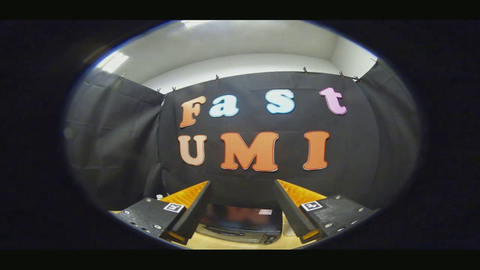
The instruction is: Open the toaster oven, put the food inside, and close the toaster oven door.
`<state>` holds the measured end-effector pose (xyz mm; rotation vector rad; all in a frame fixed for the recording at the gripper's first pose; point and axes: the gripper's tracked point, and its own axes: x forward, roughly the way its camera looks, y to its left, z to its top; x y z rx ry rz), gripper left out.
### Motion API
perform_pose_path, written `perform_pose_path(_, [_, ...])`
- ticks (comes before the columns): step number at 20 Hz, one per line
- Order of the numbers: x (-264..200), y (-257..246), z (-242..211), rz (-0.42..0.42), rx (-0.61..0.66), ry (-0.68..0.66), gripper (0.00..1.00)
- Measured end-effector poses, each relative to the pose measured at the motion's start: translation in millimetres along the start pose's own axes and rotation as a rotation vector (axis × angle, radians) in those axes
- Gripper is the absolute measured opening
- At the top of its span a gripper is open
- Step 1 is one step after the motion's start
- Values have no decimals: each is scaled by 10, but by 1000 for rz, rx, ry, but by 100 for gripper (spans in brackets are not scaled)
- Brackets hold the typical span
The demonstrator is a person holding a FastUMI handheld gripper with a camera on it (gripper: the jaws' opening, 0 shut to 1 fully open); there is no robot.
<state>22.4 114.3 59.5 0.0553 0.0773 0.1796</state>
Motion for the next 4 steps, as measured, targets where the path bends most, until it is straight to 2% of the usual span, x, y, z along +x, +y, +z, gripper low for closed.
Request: perform_pose_path(4, [2, -17, 90, 0, -16, -23, 97])
